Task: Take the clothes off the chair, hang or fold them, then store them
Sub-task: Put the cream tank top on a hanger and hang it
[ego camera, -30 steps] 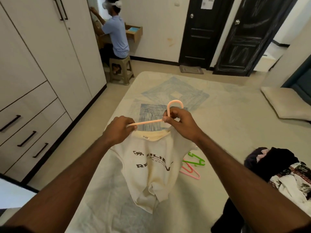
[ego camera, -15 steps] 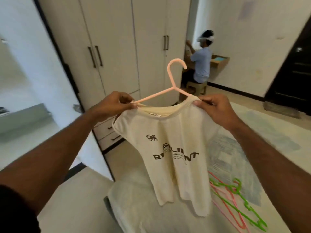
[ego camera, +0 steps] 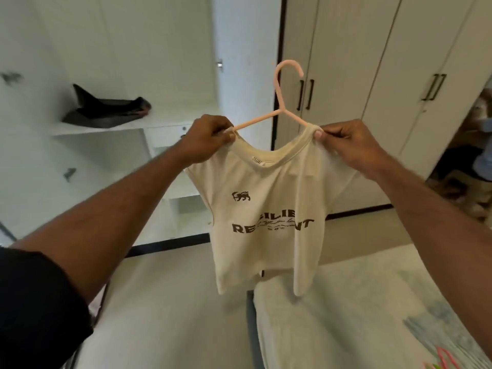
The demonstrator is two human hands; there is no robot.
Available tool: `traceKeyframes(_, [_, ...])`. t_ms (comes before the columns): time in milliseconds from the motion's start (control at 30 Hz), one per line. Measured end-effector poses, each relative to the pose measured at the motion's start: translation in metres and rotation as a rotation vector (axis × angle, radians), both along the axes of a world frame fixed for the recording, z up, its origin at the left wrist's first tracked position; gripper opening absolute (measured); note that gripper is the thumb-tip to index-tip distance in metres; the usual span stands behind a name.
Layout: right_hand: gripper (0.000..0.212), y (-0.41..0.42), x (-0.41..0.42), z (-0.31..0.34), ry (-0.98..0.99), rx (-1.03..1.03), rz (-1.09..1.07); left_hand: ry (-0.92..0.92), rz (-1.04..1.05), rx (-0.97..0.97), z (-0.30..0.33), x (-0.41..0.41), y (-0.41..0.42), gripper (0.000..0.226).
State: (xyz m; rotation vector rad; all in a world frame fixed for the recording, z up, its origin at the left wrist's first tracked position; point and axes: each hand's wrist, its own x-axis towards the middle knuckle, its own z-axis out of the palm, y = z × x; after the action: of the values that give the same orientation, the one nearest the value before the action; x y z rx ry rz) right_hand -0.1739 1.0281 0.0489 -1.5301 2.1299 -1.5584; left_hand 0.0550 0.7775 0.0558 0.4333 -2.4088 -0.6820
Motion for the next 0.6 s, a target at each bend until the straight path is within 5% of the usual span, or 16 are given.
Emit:
traceKeyframes(300, [0.024,-0.164,-0.002,0.014,-0.098,-0.149,0.240,0.172,0.204,0.043,0.007,0.065,-0.165,0.015])
traceKeyframes(467, [0.059,-0.267,0.000,0.025,-0.146,0.202,0.405,0.109,0.199,0.016,0.021,0.079,-0.242,0.020])
traceKeyframes(600, [0.029,-0.345,0.004,0.017,-0.046,0.369,0.386,0.120,0.251,0.010,0.026,0.085,-0.303,0.019])
